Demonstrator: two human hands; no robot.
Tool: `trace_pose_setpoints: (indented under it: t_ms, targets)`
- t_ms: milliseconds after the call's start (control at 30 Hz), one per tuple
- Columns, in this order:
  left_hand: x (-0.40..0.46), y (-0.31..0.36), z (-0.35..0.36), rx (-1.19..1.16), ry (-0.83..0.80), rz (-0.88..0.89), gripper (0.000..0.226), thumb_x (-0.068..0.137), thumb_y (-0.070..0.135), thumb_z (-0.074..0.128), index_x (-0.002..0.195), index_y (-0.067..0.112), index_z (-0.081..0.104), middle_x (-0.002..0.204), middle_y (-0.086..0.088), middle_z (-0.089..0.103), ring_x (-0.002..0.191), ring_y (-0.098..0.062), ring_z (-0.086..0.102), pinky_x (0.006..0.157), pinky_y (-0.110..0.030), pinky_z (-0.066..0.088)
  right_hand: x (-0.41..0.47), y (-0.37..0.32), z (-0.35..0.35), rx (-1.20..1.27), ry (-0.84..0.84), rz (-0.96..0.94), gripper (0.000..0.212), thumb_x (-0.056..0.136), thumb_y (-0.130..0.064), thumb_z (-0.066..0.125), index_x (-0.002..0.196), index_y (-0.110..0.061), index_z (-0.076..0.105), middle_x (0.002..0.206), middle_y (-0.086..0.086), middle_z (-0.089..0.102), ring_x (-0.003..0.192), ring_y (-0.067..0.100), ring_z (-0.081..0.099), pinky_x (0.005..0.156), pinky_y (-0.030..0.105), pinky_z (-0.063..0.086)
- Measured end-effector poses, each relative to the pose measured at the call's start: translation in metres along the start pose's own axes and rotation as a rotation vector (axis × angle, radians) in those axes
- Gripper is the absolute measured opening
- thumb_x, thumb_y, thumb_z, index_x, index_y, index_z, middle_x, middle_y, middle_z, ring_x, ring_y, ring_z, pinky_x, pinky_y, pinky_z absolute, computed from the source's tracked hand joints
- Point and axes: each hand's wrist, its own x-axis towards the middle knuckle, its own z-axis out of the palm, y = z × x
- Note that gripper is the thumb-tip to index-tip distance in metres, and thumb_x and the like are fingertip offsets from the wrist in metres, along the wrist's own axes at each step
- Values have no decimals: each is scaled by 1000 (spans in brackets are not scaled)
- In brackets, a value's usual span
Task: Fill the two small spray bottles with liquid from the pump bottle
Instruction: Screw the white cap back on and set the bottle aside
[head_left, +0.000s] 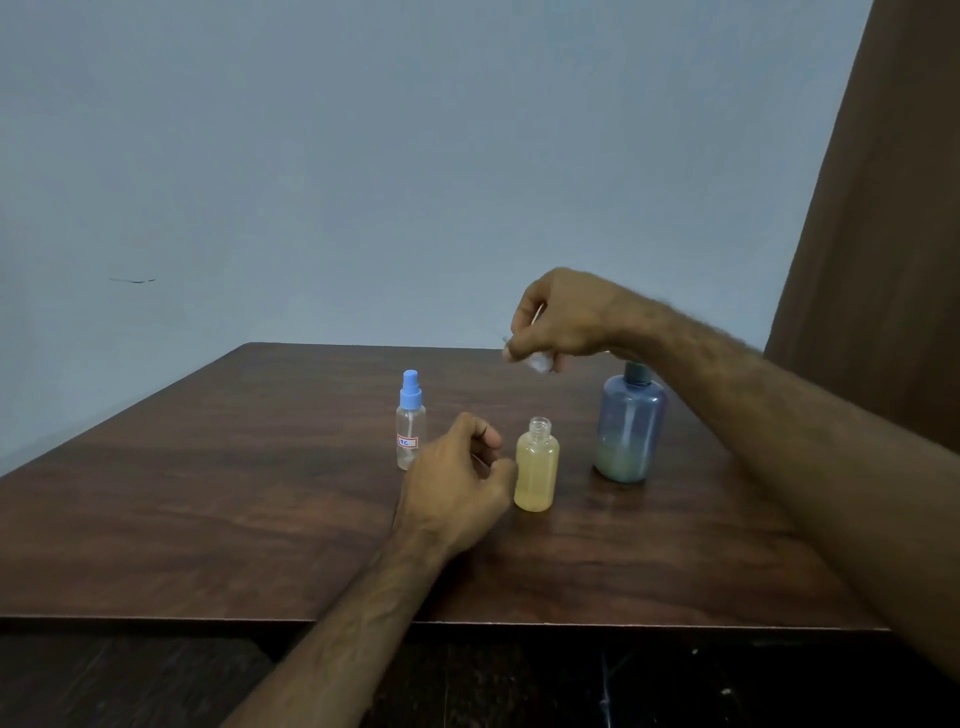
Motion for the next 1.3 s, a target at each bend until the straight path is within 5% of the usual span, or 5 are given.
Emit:
trace_pose_setpoints:
  t_ms: [133, 300, 800, 933, 1300]
  targets:
    - [0, 1, 0, 47, -89, 21, 35, 67, 51, 61, 99, 36, 59, 88, 16, 69, 78, 3, 64, 76, -30, 59, -34, -2, -27, 3, 77, -82, 10, 79, -27, 82, 87, -22, 78, 83, 1, 79, 80, 22, 77, 77, 38, 65]
    - [-2, 3, -1, 127, -148, 71, 46, 73, 48, 69, 118, 38, 63, 100, 26, 71, 90, 9, 66, 85, -27, 58, -63, 3, -53, -66, 54, -121, 7, 85, -26, 81, 91, -30, 80, 74, -20, 72, 69, 3, 65, 59, 20, 47]
    - [1, -4, 2, 183, -165, 129, 39, 77, 53, 74, 112, 36, 68, 95, 25, 73, 87, 8, 68, 79, -26, 59, -55, -5, -43, -274, 31, -138, 4, 81, -27, 82, 84, -26, 80, 92, -13, 75, 92, 5, 66, 77, 27, 54]
    - [2, -5, 2, 187, -175, 125, 40, 78, 54, 74, 113, 37, 68, 96, 25, 73, 88, 8, 67, 80, -29, 59, -47, -7, -33, -306, -20, -128, 5, 84, -27, 80, 88, -24, 79, 86, -12, 72, 82, 4, 63, 63, 23, 45]
    - [2, -5, 1, 198, -163, 111, 45, 75, 58, 72, 116, 40, 68, 93, 27, 73, 87, 11, 66, 81, -30, 59, -35, 8, 16, -305, -166, -133, 22, 86, -24, 81, 106, -25, 73, 97, -13, 61, 92, 7, 58, 64, 20, 38]
